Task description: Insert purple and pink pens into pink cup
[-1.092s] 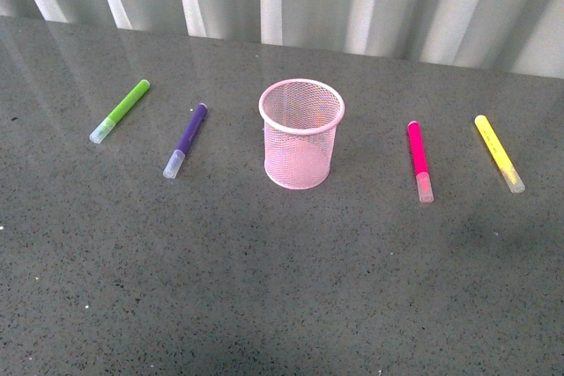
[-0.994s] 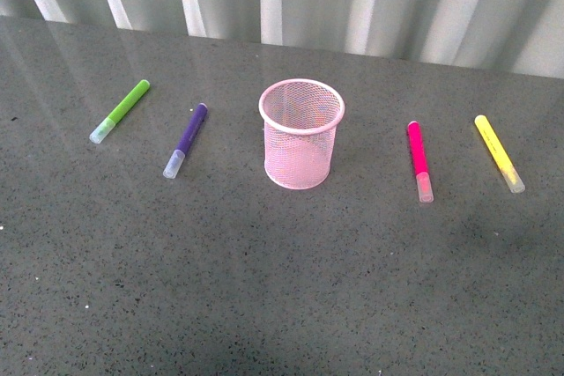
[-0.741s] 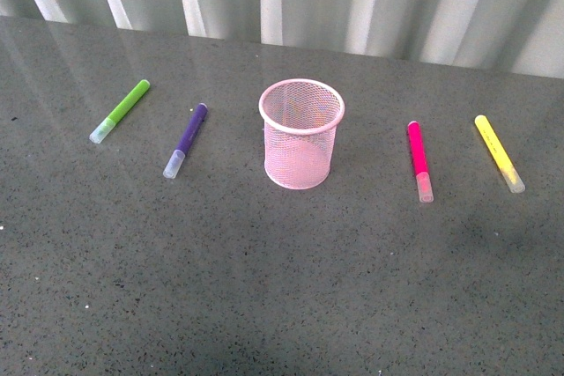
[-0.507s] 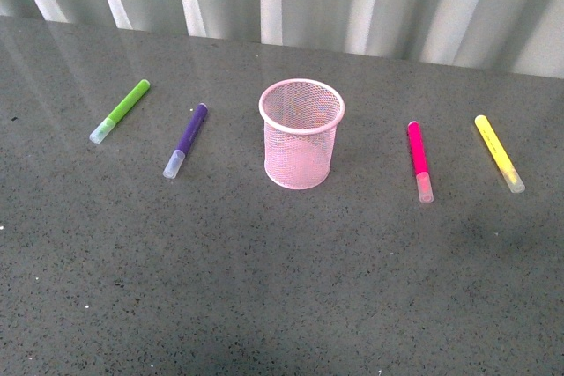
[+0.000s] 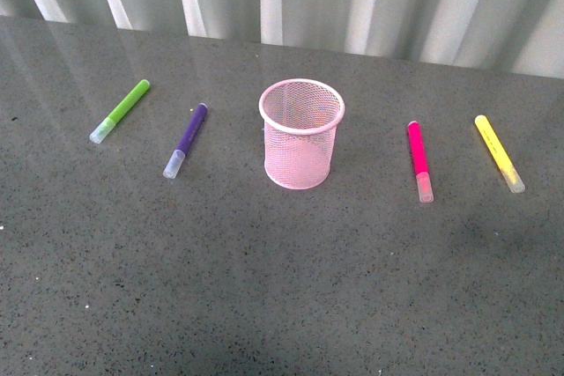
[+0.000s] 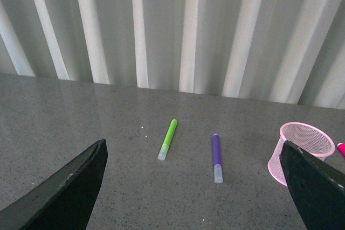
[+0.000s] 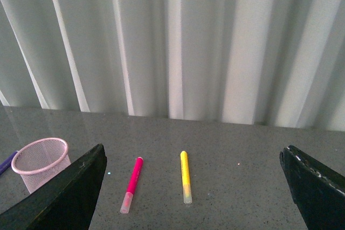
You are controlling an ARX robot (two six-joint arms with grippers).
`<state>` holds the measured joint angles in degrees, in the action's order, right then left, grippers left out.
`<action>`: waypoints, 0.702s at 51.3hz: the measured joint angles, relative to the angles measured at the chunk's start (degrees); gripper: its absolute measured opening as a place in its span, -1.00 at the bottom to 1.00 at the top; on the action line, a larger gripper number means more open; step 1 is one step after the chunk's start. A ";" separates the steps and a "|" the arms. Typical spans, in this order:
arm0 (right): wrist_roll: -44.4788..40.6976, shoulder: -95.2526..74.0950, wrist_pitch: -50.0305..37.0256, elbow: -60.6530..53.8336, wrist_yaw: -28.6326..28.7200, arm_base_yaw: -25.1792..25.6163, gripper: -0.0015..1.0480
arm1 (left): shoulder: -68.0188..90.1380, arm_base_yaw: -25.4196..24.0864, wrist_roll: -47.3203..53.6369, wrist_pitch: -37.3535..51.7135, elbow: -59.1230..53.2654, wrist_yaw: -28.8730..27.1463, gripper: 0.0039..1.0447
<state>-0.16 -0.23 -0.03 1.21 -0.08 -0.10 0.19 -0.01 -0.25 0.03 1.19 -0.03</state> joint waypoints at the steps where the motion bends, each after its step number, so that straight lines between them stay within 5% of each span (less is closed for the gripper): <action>1: 0.00 0.00 0.00 0.00 0.00 0.00 0.87 | 0.00 0.00 0.00 0.00 0.00 0.00 0.88; 36: 0.02 0.00 0.00 0.00 0.00 0.00 0.87 | 0.00 0.00 0.00 0.00 0.00 0.00 0.88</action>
<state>-0.14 -0.23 -0.03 1.21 -0.08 -0.10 0.19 -0.01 -0.25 0.03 1.19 -0.03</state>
